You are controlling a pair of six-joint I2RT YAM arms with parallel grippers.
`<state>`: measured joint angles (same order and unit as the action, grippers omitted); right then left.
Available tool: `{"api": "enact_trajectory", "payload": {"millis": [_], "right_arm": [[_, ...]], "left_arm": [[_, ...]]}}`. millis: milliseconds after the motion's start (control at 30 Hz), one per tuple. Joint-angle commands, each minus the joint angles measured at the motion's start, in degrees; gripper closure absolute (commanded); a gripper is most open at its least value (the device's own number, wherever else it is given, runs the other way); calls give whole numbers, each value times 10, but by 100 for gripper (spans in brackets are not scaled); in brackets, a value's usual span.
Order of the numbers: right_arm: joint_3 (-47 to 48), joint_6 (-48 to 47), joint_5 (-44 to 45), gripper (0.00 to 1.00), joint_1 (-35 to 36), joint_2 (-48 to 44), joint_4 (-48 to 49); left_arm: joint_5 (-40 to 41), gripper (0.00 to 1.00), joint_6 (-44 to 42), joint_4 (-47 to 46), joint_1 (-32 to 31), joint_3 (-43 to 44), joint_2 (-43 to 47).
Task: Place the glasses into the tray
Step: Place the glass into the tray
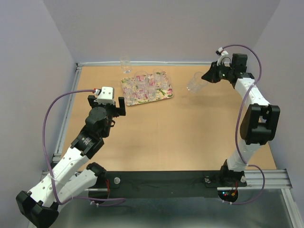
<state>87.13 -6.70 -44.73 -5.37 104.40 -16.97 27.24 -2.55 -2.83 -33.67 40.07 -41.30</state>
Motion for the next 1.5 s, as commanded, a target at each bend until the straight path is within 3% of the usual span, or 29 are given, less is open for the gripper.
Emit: {"api": "enact_trajectory", "payload": {"millis": [0,533,1467], "right_arm": [[-12,-24,8,100,23,-40,10],[5,-82,72,100,134,-46,-11],[36,-118,126,100,234,-8,-37]], "left_arm": [[7,1,-2,-32,1,-3,6],[12,1,-3,-32,1,-3,6],[14,1,1,-32,4,-3,6]]}}
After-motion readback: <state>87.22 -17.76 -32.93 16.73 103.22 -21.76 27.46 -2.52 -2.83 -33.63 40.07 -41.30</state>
